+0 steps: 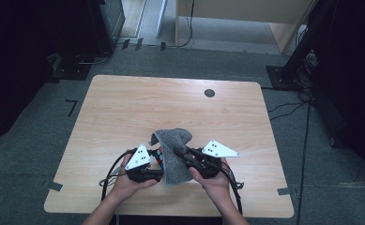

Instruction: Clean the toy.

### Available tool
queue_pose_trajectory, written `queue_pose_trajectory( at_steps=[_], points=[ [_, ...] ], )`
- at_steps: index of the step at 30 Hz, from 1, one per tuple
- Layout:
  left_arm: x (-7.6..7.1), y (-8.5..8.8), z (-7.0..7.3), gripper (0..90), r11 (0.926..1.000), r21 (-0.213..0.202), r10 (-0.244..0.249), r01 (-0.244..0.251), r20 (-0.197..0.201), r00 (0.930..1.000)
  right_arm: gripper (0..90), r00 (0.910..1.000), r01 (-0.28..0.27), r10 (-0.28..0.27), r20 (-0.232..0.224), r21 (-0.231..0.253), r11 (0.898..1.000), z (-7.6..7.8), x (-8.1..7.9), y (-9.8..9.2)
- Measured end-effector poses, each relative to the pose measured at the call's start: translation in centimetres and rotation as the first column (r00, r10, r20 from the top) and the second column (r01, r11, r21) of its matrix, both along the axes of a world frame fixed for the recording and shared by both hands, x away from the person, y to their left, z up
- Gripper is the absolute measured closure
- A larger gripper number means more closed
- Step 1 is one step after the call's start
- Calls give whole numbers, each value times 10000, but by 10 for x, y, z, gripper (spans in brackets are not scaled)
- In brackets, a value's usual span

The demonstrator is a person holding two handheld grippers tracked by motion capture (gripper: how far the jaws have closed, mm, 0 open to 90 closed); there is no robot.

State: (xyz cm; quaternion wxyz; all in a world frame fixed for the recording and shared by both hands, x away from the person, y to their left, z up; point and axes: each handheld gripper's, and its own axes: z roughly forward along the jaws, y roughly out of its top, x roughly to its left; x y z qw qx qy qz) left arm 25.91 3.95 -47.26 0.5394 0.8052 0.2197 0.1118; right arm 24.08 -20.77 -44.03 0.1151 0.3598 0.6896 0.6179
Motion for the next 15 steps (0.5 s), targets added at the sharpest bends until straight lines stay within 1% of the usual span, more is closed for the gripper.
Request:
queue_pose_trajectory(
  at_steps=[3, 6, 9, 12, 14, 15],
  points=[
    [1, -1, 0, 341, 10000, 7, -7, 7, 11, 10000, 767, 10000, 16, -16, 5, -36, 10000, 0, 0, -1],
    [1, 0, 0, 342, 10000, -24, -25, 25, -22, 10000, 766, 10000, 19, -18, -83, 64, 10000, 0, 1, -1],
    [3, -1, 0, 341, 9999, -128, -42, 41, -91, 9999, 765, 10000, 40, -40, 27, 14, 10000, 1, -1, 0],
    [2, -4, 1, 342, 9999, -118, -104, 103, -47, 9999, 763, 9999, -105, 104, 94, 80, 9999, 5, -5, -2],
    [1, -7, 1, 341, 9998, 46, -174, 174, 111, 9998, 764, 9995, -294, 293, 82, 175, 9994, 7, -7, -3],
    [0, -8, 2, 342, 9998, 50, -214, 213, 133, 9997, 765, 9992, -405, 404, 51, 247, 9989, 8, -7, -4]
  ],
)
